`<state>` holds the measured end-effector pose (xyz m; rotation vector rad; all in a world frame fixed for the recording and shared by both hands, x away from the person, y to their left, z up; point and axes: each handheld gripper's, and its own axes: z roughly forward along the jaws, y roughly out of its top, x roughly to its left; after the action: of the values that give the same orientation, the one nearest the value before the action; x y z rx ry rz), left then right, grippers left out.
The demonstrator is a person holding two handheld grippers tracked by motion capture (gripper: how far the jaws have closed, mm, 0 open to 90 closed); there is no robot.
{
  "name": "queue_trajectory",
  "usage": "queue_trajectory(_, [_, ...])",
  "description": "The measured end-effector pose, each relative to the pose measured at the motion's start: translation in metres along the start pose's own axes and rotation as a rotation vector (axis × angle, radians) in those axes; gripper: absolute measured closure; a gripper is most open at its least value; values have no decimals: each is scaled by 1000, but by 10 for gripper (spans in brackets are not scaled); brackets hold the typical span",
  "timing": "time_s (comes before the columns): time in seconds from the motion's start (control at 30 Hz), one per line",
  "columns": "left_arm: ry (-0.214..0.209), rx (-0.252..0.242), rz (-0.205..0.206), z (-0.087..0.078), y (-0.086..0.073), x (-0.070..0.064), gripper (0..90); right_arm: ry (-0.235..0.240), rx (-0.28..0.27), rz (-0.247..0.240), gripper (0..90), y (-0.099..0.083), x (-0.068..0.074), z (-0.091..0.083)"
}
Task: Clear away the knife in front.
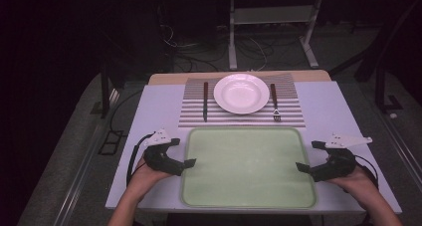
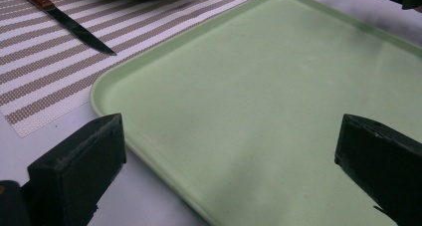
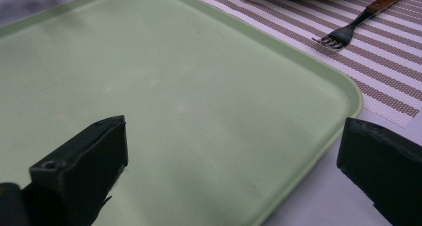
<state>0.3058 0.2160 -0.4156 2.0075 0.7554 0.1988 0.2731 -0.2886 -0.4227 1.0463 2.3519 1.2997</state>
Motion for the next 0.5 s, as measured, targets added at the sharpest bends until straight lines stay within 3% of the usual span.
queue_trajectory(0.5, [10,-8,-11,3,3,5,0,17,-14,10,0,1,0,2])
